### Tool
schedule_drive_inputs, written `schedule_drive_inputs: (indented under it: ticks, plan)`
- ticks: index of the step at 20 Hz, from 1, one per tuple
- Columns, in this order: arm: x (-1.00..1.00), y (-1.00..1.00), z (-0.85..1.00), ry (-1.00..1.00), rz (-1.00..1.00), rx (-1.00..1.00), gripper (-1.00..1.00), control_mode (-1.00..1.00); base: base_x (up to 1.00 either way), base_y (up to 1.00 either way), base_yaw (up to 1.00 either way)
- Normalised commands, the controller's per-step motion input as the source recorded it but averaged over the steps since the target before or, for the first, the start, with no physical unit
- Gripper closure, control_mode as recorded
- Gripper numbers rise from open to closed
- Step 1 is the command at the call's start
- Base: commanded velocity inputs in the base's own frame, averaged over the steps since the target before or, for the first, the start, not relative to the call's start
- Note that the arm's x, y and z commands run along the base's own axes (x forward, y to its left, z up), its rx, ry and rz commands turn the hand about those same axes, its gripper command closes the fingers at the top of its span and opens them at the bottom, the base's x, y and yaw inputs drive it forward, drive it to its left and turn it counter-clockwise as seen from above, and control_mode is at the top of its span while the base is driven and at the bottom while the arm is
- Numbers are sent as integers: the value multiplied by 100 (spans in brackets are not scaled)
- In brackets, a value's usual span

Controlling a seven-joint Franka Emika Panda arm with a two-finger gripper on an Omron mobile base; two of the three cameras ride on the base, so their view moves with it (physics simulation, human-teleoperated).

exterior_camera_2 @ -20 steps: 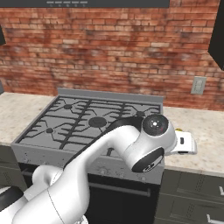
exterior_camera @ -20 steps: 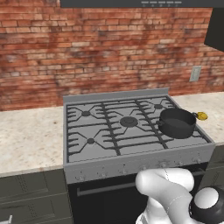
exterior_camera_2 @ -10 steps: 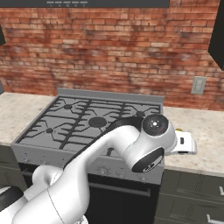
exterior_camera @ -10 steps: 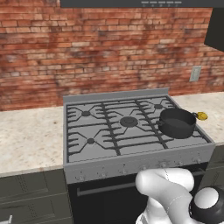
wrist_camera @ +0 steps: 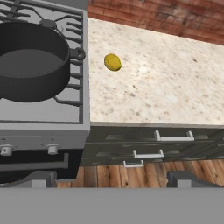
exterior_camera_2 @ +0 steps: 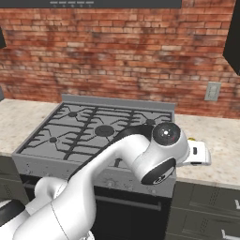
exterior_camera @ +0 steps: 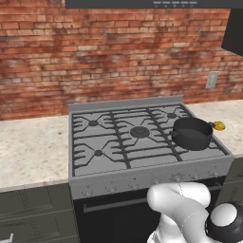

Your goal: Turn on the burner for the pot on the stove. Wait thirty seconds for the pot to heat up. Then add the lemon to the pot.

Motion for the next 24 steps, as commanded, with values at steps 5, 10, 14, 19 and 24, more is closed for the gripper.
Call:
schedule_drive_inputs:
  ticks: [5,10,14,19,24]
  plan:
    - [0,0,0,0,0,0,-100,-100,0,0,0]
    - [0,0,0,0,0,0,-100,-100,0,0,0]
    - [0,0,0,0,0,0,-100,-100,0,0,0]
    - [0,0,0,0,0,0,-100,-100,0,0,0]
    - [0,0,0,0,0,0,-100,-100,0,0,0]
